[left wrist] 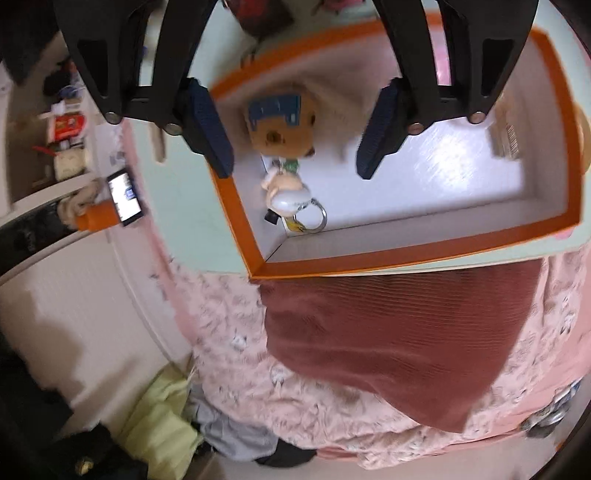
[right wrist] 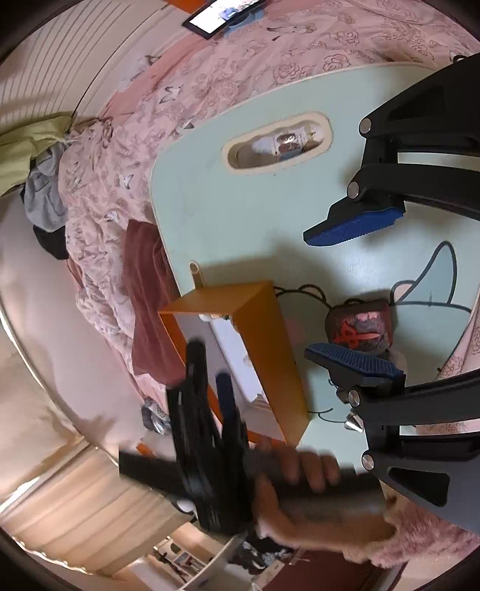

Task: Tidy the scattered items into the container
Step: 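Grasp the white figurine keychain in the orange box with the left gripper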

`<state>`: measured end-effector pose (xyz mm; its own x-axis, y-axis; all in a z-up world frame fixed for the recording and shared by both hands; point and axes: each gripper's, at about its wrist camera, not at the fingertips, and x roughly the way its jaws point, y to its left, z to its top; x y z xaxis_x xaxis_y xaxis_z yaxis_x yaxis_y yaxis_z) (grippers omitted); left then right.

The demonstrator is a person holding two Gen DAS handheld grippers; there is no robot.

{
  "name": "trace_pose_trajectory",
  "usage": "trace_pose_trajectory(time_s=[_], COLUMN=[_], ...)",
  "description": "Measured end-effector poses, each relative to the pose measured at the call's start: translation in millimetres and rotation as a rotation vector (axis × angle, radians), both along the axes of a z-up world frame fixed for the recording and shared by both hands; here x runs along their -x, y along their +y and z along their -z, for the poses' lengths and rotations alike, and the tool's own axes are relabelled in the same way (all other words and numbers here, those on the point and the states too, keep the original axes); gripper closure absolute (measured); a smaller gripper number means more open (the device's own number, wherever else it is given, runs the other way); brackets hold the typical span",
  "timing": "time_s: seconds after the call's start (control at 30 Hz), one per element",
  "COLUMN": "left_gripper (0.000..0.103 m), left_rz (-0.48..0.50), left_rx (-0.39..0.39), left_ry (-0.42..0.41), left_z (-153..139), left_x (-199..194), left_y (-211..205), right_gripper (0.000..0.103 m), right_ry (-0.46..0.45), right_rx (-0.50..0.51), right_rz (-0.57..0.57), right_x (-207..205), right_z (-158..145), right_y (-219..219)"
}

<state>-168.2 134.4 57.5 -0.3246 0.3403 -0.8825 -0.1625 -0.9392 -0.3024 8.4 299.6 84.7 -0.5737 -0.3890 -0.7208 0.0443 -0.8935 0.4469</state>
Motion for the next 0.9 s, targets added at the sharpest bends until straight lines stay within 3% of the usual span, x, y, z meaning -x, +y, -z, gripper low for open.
trace_pose_trajectory(time_s=[0.07, 0.27, 0.4, 0.47, 0.53, 0.63, 0.73, 0.77, 0.9], left_gripper=[0.052, 0.053, 0.054, 0.069, 0.074, 0.074, 0.073, 0.068, 0.061], left_rz=[-0.015, 0.015, 0.004, 0.004, 0.025, 0.012, 0.0, -0.005, -0.001], left_rx=[0.024, -0.058, -0.042, -0.065, -0.031, 0.071, 0.028, 0.01, 0.045], left_ry=[-0.007, -0.062, -0.052, -0.058, -0.057, -0.02, -0.01, -0.014, -0.005], left_z=[8.4, 19.3, 22.2, 21.4, 19.3, 12.3, 7.4, 5.8, 4.9], left_x=[6.5, 16.5, 18.7, 16.5, 10.1, 4.2, 4.9, 7.0, 15.8], left_y=[5.7, 9.1, 8.5, 6.3, 4.5, -3.3, -11.3, -13.0, -4.9], right_gripper=[0.048, 0.048, 0.048, 0.048, 0.048, 0.048, 0.048, 0.048, 0.049], right_ry=[-0.003, -0.01, -0.027, -0.03, -0.032, -0.031, -0.03, -0.029, -0.031], right_rx=[0.016, 0.037, 0.051, 0.049, 0.045, 0.042, 0.046, 0.047, 0.042], right_rz=[0.012, 0.028, 0.028, 0.025, 0.019, 0.016, 0.015, 0.013, 0.003], right_x=[-0.9, -2.2, -0.7, -1.0, -1.5, -2.4, -2.0, -2.0, -2.3], right_z=[1.4, 4.8, 10.7, 12.0, 12.9, 13.1, 13.1, 12.9, 12.4], right_y=[5.8, 16.7, 18.3, 17.0, 15.5, 14.3, 12.7, 11.9, 8.6])
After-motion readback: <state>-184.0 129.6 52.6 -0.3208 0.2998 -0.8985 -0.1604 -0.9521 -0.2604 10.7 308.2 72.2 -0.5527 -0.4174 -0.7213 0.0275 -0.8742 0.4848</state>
